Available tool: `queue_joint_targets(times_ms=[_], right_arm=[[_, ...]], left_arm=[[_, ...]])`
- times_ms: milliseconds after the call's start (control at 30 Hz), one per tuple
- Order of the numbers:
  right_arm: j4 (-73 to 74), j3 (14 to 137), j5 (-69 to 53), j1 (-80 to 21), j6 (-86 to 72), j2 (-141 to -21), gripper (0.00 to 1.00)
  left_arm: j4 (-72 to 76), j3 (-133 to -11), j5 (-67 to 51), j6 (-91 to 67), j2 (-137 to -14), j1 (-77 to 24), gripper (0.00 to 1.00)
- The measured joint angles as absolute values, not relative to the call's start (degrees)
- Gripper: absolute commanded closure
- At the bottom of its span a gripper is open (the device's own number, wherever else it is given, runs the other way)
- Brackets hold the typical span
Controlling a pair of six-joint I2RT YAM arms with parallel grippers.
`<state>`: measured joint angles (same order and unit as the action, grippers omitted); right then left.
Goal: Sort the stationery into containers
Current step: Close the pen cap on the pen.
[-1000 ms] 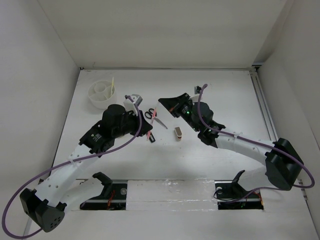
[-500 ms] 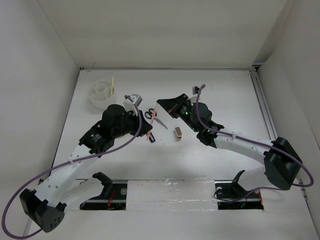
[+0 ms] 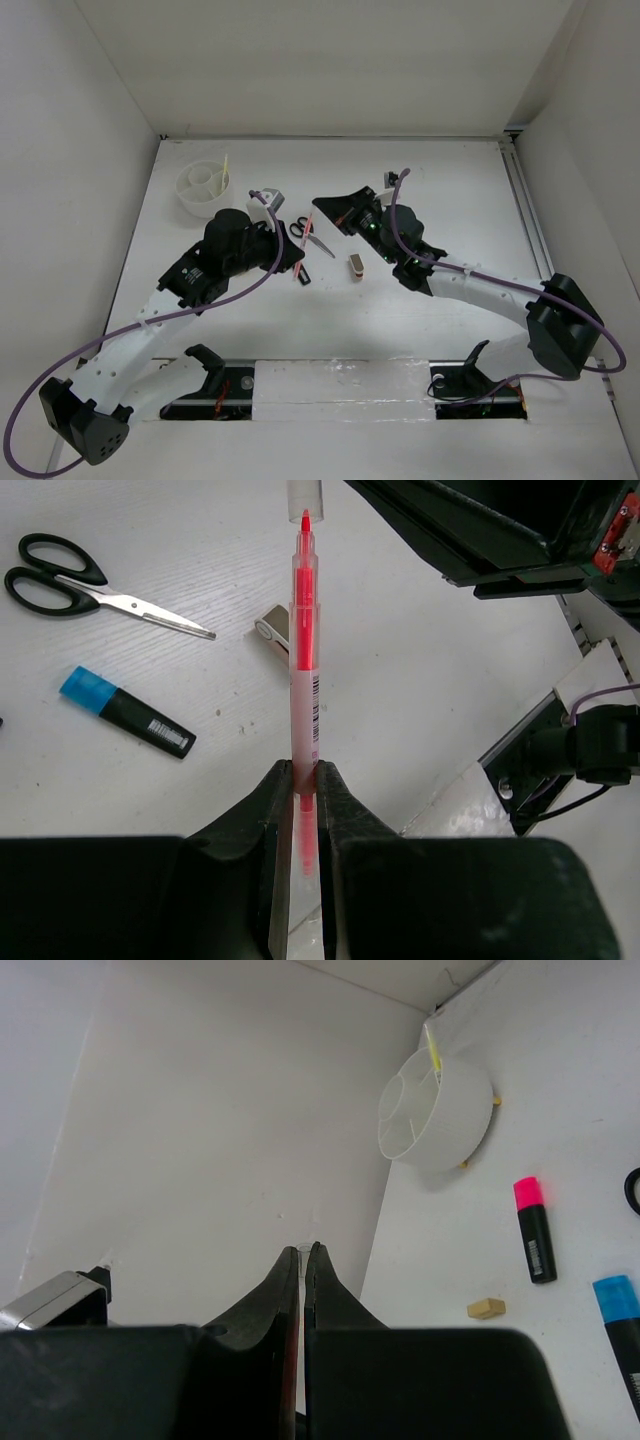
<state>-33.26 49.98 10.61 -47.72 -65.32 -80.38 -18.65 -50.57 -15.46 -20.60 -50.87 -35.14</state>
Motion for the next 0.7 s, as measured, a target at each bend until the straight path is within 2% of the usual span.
queue_joint_targets(times_ms=[700], right_arm=[[-33.89,50.54,9.82,-48.47,-61.6,-81.38,1.0]], left_arm=[[-19.31,-50.37,-14.11,-20.6,-50.87,-35.14,1.0]])
